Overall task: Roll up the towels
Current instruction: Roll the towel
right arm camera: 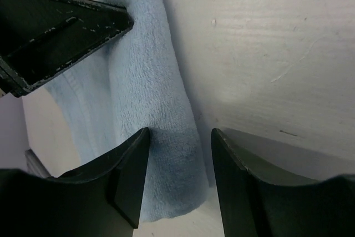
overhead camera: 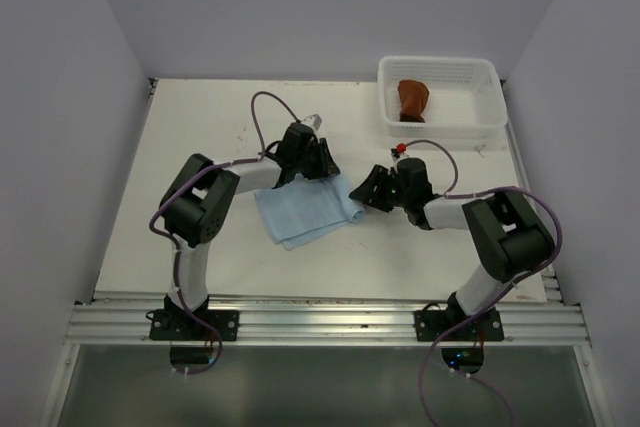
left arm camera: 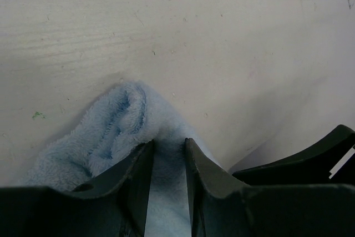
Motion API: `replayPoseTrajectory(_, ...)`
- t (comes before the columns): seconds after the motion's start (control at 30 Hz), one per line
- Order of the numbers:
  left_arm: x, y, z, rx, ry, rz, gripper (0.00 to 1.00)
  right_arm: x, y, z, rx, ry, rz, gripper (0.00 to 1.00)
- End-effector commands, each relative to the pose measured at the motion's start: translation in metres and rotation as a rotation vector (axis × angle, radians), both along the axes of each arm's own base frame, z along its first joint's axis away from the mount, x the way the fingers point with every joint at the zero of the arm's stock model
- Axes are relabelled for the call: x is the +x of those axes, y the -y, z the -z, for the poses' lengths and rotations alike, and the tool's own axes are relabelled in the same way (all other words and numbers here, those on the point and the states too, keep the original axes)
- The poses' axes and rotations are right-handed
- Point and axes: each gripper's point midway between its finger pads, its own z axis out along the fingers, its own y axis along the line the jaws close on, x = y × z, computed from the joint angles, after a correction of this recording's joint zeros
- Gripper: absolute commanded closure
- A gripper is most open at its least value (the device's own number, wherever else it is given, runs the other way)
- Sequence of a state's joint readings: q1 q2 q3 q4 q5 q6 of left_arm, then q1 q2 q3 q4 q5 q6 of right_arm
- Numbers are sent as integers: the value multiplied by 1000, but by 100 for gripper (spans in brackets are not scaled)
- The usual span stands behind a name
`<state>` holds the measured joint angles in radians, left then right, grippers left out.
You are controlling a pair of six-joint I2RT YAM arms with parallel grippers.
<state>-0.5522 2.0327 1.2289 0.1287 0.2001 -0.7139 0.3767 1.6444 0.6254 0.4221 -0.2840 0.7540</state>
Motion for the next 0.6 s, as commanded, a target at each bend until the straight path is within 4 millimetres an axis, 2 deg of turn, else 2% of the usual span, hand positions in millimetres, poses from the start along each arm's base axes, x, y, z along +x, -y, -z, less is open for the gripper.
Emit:
replayPoseTrajectory(0.0,-11,-25,18,103,-39,-29,66,-6,-25,-19,169,8,-86,48)
replayPoseTrajectory(0.1,-11,-27,19,112,-40,-39,66,-11,-26,-9,176,-21,-91,47)
replayPoseTrajectory(0.3,-10,-34,18,131,-36,-78,66,-18,-28,-4,206,-49,-97,47)
replayPoseTrajectory(0.4,-10,-36,20,140,-43,-93,66,-20,-28,-2,209,-59,-103,56)
replayPoseTrajectory(0.43,-11,-36,21,139,-45,-93,66,-21,-29,-1,207,-58,-111,65)
replayPoseTrajectory(0.53,-10,-35,20,133,-44,-93,66,-22,-29,2,199,-51,-124,78)
replayPoseTrajectory(0.57,-9,-34,18,130,-41,-95,66,-21,-29,1,194,-45,-126,86)
